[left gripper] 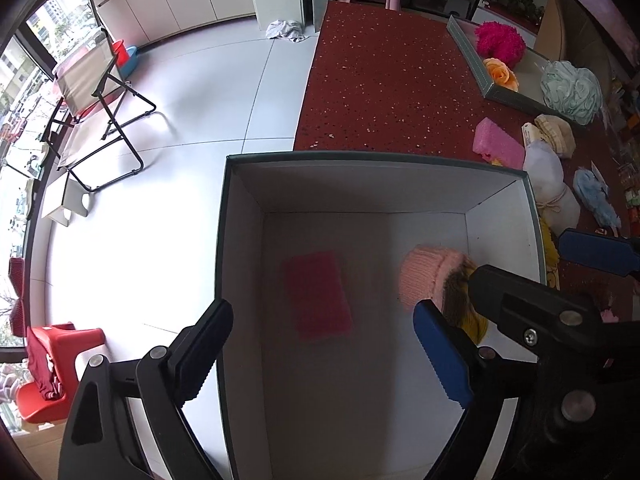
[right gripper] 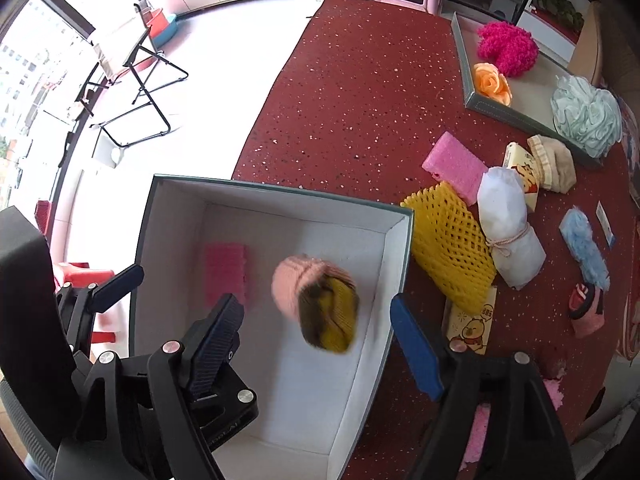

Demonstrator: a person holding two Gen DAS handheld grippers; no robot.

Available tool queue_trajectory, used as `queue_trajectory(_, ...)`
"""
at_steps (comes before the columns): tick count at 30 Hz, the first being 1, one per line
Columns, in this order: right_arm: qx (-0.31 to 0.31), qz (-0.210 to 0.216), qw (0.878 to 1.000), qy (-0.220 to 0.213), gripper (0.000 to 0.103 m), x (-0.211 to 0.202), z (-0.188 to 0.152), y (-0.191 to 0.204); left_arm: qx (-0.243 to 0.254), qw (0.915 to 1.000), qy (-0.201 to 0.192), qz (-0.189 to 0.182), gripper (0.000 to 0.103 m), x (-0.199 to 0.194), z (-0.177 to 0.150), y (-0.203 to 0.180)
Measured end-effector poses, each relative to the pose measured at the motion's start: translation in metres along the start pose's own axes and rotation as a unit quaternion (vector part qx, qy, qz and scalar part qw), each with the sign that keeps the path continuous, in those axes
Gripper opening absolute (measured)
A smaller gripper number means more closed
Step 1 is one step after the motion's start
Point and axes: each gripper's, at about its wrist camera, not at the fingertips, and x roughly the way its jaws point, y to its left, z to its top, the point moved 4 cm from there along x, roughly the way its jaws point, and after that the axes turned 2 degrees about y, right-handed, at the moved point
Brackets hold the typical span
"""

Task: Organize soft objects
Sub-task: 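Open the left tool dropping the sponge while the right tool drops the knit item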

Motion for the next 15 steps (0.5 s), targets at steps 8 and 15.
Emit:
queue_trajectory(8, 0.013, -0.001, 1.000, -0.001, 0.086, -0.004, -0.004, -0.009, 0.004, 1.0000, 0.005, 0.007, 0.103, -0.002, -0.004, -0.005)
queue_trajectory(15, 0.005, -0.034, 0.999, -0.015, 0.103, -0.013, -0.009, -0.019, 0.000, 0.9999, 0.003, 0.012, 0.103, -0.010, -0.004, -0.004)
